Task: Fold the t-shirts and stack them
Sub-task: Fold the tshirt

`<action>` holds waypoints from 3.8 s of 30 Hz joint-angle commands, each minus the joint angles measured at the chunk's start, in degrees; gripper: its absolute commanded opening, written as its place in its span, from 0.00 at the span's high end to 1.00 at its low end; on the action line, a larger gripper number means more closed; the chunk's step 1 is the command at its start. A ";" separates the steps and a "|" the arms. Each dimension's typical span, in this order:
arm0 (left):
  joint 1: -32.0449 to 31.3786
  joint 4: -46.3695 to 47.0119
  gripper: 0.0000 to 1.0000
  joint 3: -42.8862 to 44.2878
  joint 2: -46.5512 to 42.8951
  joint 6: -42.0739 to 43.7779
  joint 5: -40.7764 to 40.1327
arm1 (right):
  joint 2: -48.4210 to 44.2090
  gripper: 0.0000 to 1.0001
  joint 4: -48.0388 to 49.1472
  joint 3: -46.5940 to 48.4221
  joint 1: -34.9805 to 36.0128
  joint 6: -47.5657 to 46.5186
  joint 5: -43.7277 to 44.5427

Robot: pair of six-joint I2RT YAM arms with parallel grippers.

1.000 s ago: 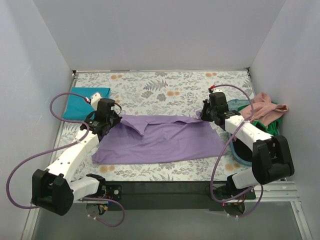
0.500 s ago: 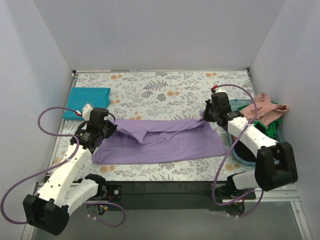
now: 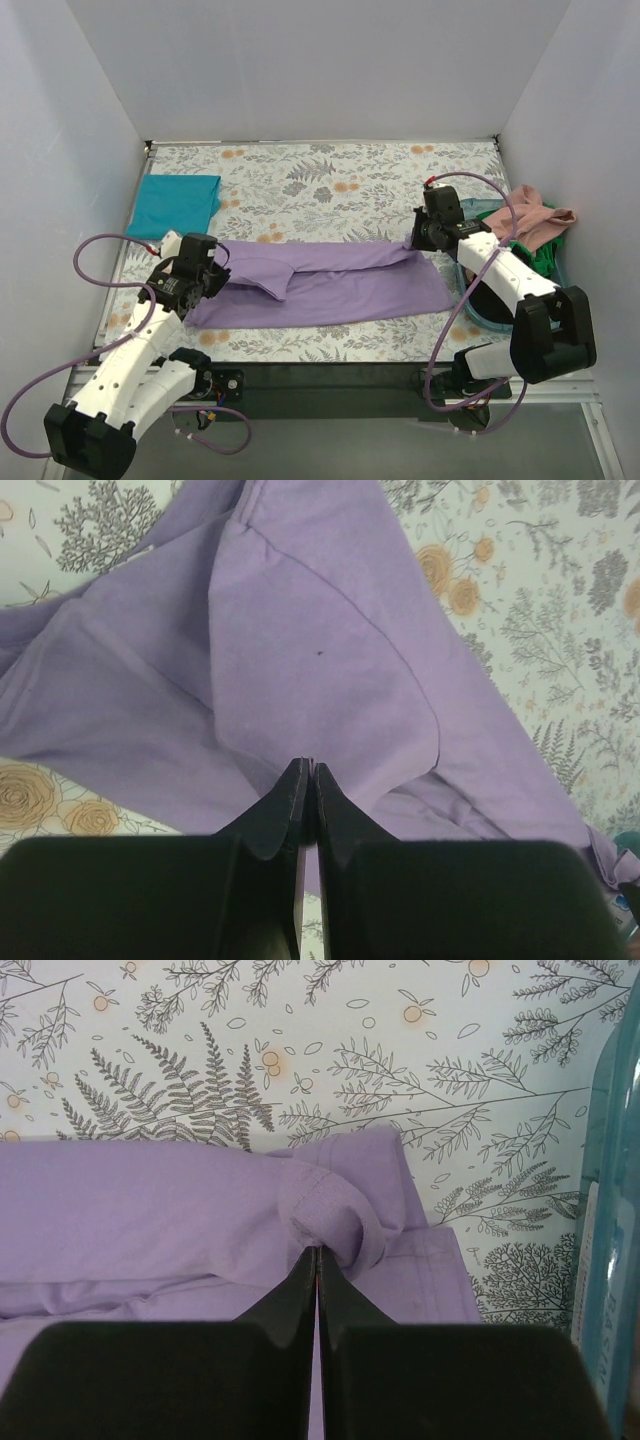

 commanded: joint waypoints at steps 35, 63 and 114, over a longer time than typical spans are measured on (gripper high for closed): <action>0.26 13.21 0.02 -1.56 12.41 3.44 3.57 | -7.43 0.03 16.17 -7.45 32.85 11.65 -5.03; 5.71 28.34 0.02 -13.52 22.44 5.45 11.83 | 32.24 0.49 25.41 16.01 43.24 19.65 -11.18; 6.06 21.22 0.02 -12.55 17.07 5.45 4.71 | -15.76 0.32 0.27 -15.37 3.61 23.88 5.28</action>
